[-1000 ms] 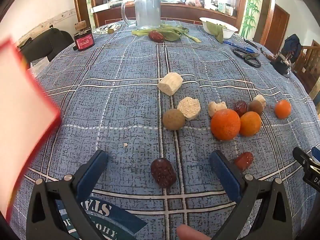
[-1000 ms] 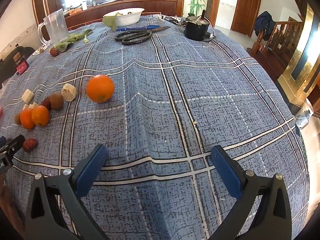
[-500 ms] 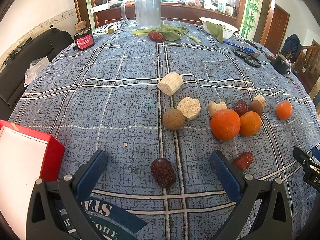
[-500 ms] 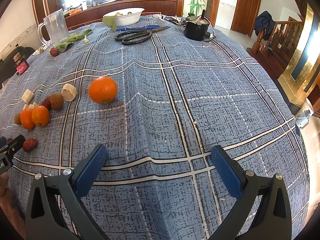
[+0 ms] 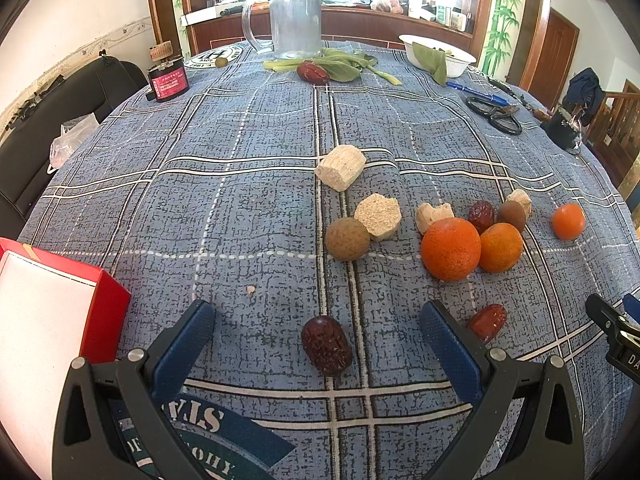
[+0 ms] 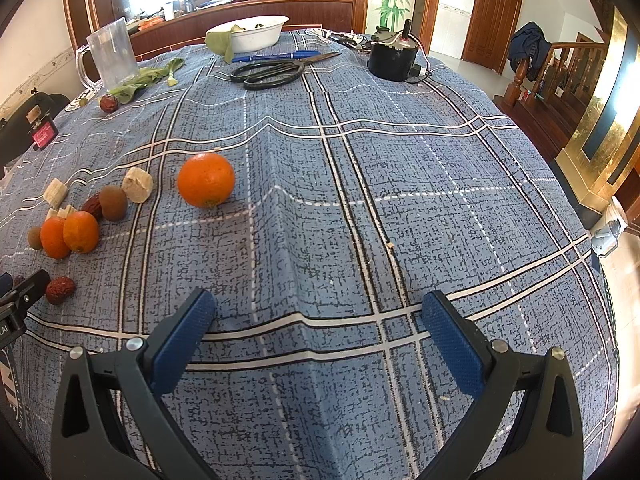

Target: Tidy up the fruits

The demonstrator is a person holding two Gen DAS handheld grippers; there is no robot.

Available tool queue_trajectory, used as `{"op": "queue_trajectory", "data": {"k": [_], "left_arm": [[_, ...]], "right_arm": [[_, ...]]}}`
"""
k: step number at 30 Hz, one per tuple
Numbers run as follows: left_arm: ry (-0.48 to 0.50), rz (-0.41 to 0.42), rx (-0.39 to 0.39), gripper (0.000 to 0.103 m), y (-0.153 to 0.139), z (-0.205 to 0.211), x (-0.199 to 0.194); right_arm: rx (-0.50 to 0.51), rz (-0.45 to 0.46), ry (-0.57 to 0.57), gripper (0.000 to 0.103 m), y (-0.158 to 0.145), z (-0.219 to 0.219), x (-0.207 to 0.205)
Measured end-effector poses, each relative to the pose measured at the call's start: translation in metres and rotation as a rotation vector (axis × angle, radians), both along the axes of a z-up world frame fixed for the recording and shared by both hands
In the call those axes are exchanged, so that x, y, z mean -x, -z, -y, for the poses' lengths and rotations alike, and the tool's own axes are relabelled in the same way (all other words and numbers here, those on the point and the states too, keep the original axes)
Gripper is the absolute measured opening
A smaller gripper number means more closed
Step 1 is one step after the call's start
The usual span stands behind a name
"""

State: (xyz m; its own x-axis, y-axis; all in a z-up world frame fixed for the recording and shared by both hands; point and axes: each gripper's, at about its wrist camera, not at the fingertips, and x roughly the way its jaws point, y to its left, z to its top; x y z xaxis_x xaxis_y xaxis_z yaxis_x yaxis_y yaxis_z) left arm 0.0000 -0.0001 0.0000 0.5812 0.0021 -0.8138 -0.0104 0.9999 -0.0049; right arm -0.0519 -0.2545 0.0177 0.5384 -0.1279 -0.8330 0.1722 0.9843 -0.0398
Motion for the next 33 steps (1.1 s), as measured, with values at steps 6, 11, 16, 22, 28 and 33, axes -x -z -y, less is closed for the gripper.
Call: {"op": "queue_trajectory", "data": {"k": [6, 11, 16, 22, 28, 33], "left_arm": [[0.000, 0.000, 0.000, 0.102, 0.000, 0.000, 0.000], [0.000, 0.000, 0.000, 0.102, 0.000, 0.000, 0.000], [0.000, 0.000, 0.000, 0.102, 0.000, 0.000, 0.000], [0.000, 0.000, 0.000, 0.102, 0.000, 0.000, 0.000], [0.028, -0.061, 0.007, 0.102, -0.003, -0.001, -0.001], [-0.043, 0.099, -0.091, 0.101, -0.047, -0.029, 0.036]], "right_arm": [[0.000, 0.000, 0.000, 0.103, 0.000, 0.000, 0.000], [0.000, -0.001, 0.000, 0.103, 0.000, 0.000, 0.000], [0.000, -0.001, 0.000, 0.103, 0.000, 0.000, 0.000], [-0.004, -0.005, -0.004, 0.103, 0.000, 0.000, -0.001], [-0.122, 0.013, -0.038, 0.103, -0.021, 0.001, 0.004], [-0.112, 0.140, -0.106, 0.103, -0.058, -0.028, 0.008]]}}
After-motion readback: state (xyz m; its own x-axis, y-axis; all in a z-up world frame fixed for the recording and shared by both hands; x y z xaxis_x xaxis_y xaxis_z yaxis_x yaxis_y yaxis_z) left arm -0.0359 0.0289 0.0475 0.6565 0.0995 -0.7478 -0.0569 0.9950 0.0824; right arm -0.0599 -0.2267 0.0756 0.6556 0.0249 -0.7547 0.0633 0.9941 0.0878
